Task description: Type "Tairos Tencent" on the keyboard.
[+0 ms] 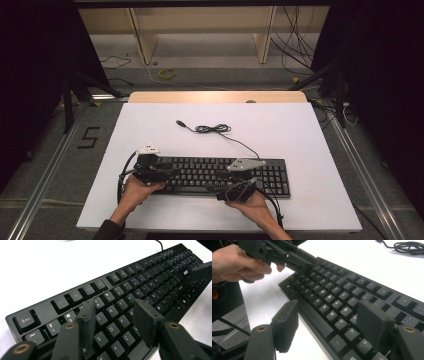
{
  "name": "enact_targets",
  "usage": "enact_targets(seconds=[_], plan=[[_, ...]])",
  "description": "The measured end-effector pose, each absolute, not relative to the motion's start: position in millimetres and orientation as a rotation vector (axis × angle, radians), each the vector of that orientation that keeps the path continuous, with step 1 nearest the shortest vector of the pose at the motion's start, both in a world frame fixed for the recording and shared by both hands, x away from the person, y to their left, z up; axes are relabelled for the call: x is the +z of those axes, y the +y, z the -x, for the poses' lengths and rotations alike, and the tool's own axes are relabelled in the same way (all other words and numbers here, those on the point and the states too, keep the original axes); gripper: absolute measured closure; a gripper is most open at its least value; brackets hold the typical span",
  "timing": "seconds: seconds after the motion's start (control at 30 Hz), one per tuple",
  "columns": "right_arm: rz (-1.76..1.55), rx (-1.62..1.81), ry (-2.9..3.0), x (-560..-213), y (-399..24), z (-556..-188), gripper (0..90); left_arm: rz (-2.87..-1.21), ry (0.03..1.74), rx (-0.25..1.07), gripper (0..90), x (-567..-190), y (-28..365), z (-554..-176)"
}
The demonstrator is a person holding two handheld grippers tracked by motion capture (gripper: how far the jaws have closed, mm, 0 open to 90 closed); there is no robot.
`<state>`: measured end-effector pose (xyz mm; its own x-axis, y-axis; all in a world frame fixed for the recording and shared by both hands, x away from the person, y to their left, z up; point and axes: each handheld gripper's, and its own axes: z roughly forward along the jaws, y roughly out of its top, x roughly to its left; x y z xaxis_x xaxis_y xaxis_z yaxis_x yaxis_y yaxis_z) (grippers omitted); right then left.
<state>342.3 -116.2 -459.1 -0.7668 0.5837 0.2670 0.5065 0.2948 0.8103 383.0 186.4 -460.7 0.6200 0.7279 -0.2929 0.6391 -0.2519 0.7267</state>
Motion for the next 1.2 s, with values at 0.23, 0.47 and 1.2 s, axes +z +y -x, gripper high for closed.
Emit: enact_targets(seconds=[0.23, 0.47, 1.2], plan=[[-1.036, 1.494, 2.463, -459, -115, -343, 34.9, -1.945, 1.086, 0.120, 45.0, -459, 188, -380], [-1.033, 1.496, 2.465, -458, -114, -343, 35.1, -1.913, 1.092, 0.123, 40.6, -457, 191, -376], [-1.010, 1.439, 2.495, -456, -99, -352, 59.4, -1.845, 1.061, 0.153, 33.0, -459, 197, -360]])
